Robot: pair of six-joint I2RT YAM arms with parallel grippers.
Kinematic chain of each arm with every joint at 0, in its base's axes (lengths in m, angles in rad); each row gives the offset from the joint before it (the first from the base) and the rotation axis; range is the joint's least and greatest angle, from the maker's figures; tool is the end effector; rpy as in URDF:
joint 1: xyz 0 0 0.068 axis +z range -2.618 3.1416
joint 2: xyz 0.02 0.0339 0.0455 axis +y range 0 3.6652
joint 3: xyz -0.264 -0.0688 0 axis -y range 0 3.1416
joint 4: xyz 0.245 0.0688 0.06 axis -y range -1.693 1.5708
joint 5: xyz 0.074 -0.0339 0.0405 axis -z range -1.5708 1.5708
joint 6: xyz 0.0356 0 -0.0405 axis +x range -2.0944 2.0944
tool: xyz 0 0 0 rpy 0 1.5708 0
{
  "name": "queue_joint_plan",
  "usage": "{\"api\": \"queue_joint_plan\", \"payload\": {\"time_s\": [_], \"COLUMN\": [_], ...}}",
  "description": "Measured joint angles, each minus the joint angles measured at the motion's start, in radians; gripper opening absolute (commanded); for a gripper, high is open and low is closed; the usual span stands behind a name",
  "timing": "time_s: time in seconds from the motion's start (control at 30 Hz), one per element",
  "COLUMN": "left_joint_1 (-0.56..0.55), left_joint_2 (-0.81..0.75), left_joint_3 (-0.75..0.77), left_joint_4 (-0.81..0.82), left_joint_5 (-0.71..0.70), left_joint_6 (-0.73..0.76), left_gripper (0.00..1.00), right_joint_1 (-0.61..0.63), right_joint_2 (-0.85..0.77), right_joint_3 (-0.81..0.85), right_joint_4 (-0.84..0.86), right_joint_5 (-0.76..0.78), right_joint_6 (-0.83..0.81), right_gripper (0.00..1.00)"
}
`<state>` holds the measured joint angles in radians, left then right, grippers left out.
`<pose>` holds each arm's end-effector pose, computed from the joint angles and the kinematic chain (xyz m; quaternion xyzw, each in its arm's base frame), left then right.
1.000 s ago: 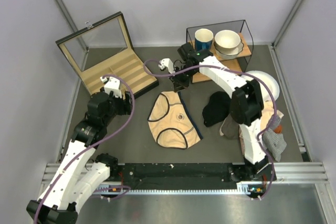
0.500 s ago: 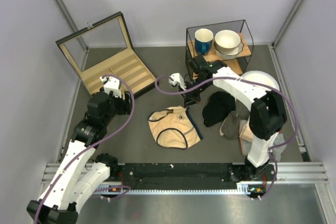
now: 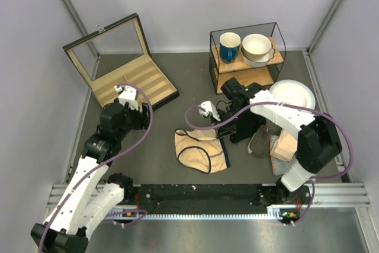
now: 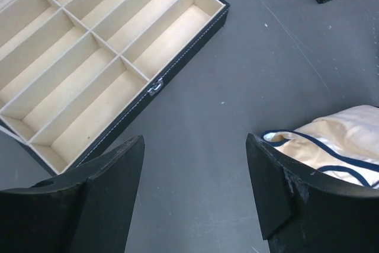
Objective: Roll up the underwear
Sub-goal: Fold the underwear at the center of the board.
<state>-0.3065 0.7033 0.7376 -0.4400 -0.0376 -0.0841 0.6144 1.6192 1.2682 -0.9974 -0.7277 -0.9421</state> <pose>0.1550 -0.0476 0.3094 0.0824 0.8309 -0.0913 0.5426 0.2361 0.1955 0.2512 -0.6801 0.6337 0.3320 0.1600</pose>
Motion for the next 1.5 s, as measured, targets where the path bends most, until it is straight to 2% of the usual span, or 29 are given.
{"api": "queue_joint_plan", "payload": {"time_s": [0.07,0.4,0.9,1.5], "left_joint_1": [0.002,0.004,0.004,0.004], "left_joint_2": [0.007,0.128,0.145,0.148], "left_joint_3": [0.0,-0.006,-0.008,-0.008], "left_joint_4": [0.0,0.024,0.023,0.023], "left_joint_5": [0.024,0.22,0.24,0.27], "left_joint_6": [0.0,0.001,0.0,-0.003], "left_gripper": [0.81,0.79,0.79,0.78], "right_joint_1": [0.011,0.04,0.133,0.301], "right_joint_2": [-0.008,-0.013,-0.192,-0.052], "right_joint_3": [-0.013,-0.033,-0.202,-0.274], "right_joint_4": [-0.003,0.01,0.018,0.041], "right_joint_5": [-0.002,-0.022,0.011,0.082], "right_joint_6": [0.0,0.002,0.001,0.013], "right_gripper": [0.0,0.0,0.0,0.0]}}
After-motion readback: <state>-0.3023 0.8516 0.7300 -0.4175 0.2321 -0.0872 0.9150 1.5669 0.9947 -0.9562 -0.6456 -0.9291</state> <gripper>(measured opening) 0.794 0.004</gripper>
